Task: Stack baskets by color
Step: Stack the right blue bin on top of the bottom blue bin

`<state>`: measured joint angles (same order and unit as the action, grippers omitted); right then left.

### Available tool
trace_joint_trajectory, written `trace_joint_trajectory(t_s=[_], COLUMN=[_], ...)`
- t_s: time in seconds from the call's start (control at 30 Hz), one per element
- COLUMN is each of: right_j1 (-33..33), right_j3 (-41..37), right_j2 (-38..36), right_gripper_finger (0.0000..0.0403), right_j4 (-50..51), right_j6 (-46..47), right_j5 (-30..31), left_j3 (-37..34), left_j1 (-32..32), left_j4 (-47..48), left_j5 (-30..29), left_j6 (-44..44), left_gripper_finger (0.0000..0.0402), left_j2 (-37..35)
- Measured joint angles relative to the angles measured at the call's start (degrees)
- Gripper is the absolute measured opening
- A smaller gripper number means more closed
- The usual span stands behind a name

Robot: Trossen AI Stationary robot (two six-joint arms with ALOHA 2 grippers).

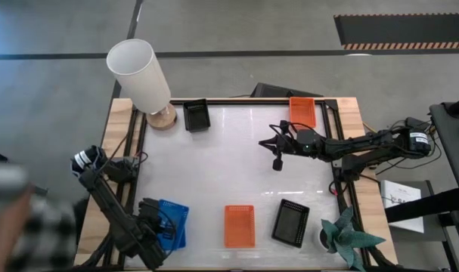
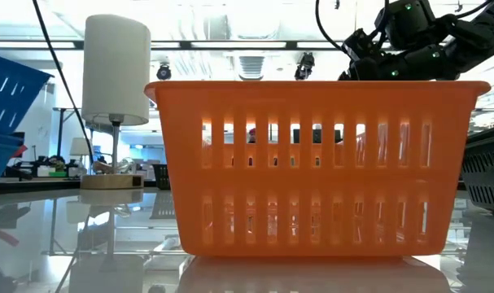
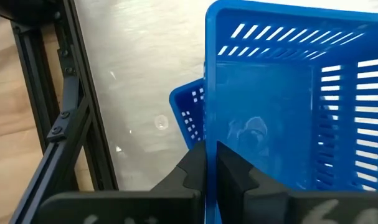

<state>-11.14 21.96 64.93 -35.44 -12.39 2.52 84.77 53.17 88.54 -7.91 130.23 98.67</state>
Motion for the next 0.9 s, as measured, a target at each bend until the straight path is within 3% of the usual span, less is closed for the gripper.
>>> trace_joint_trajectory(t_s=[0.73, 0.9], right_j1=[0.00, 0.00], right_j3=[0.00, 0.00], right_j2=[0.00, 0.00], right_gripper_finger=[0.0013, 0.0013], right_j4=[-0.03, -0.02], right_j6=[0.00, 0.00], right_j5=[0.00, 0.00], left_j3=[2.95, 2.95], left_j1=[-0.71, -0.72], left_j4=[0.25, -1.17], left_j5=[3.05, 2.61], left_j6=[0.42, 0.44], left_gripper_finger=[0.0000, 0.0020], left_j2=[0.92, 1.49])
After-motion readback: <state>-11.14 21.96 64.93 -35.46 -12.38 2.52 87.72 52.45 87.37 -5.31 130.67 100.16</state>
